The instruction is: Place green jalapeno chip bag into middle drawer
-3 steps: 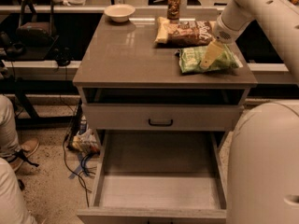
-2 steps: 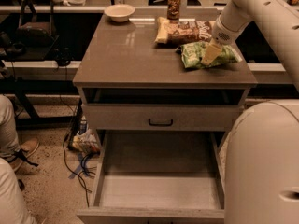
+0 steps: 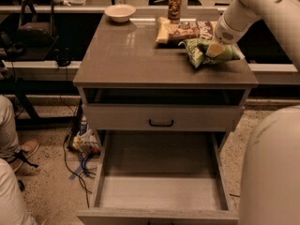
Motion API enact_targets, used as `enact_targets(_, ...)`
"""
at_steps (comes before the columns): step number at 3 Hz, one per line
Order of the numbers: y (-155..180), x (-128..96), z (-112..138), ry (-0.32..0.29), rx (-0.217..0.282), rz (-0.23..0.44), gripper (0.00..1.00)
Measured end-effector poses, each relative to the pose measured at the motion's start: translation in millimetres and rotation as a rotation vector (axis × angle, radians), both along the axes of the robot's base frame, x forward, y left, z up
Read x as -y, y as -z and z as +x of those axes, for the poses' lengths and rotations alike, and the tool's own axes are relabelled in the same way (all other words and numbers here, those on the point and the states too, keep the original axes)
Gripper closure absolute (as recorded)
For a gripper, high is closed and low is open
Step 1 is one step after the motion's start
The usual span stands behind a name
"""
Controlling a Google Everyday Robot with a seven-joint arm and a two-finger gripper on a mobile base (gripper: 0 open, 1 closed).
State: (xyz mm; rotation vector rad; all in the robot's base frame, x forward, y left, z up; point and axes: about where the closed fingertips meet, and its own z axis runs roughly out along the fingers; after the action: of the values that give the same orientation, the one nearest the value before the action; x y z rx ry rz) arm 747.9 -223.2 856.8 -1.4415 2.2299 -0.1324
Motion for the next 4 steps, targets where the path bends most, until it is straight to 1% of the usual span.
enact_targets(1, -56.8, -2.0, -52.5, -0.067, 0.154, 0.035, 1.00)
enact_targets(2, -91.3, -0.8, -138.2, -0.098, 0.240, 0.015, 1.00)
enact_targets(3, -90.4, -3.7, -136.3, -0.106, 0.240, 0.017, 1.00)
enact_targets(4, -71.7, -23.6, -159.5, -0.180, 0.210, 0.009, 1.00)
